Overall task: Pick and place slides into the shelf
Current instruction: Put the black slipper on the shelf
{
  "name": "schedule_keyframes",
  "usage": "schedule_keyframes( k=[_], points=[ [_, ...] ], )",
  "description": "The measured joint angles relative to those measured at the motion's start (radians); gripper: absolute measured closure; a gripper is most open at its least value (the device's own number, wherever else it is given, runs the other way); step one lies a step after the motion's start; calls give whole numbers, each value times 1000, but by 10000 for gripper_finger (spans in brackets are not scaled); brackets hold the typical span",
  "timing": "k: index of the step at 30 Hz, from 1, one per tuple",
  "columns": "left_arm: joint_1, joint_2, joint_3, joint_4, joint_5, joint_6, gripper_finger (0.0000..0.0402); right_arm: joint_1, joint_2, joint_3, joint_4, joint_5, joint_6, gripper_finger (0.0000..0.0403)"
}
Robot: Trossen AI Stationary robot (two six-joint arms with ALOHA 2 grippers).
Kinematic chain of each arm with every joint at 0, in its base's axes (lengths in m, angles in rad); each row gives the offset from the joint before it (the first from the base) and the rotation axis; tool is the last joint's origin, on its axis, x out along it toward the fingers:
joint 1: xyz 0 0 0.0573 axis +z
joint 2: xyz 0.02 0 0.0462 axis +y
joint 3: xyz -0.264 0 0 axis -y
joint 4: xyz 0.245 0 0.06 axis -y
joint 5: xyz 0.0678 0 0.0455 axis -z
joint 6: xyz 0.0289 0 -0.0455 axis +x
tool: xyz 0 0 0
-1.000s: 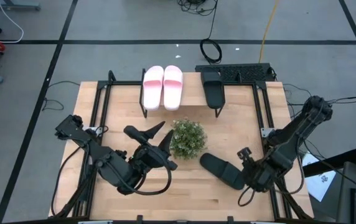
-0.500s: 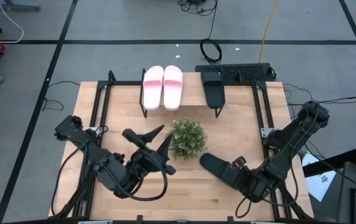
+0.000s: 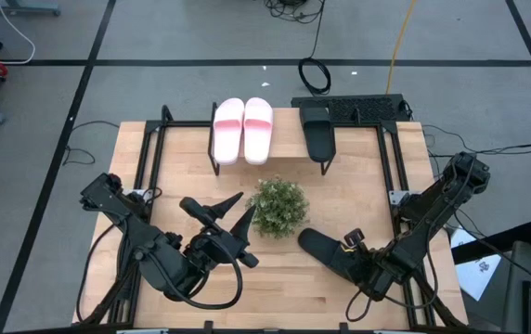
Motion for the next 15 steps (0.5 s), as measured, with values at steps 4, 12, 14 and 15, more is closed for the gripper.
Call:
schedule_keyframes(
  k=[4, 12, 14, 15],
  points=[
    [0, 0, 0, 0, 0, -1, 220, 22, 0, 0, -10, -64, 52, 307],
    [1, 0, 0, 0, 0, 1, 220, 117, 0, 0, -21, 10, 175, 307],
    [1, 0, 0, 0, 0, 8, 220, 124, 0, 0, -23, 42, 194, 307],
    [1, 0, 0, 0, 0, 17, 220, 127, 0, 0, -26, 54, 204, 307]
  ],
)
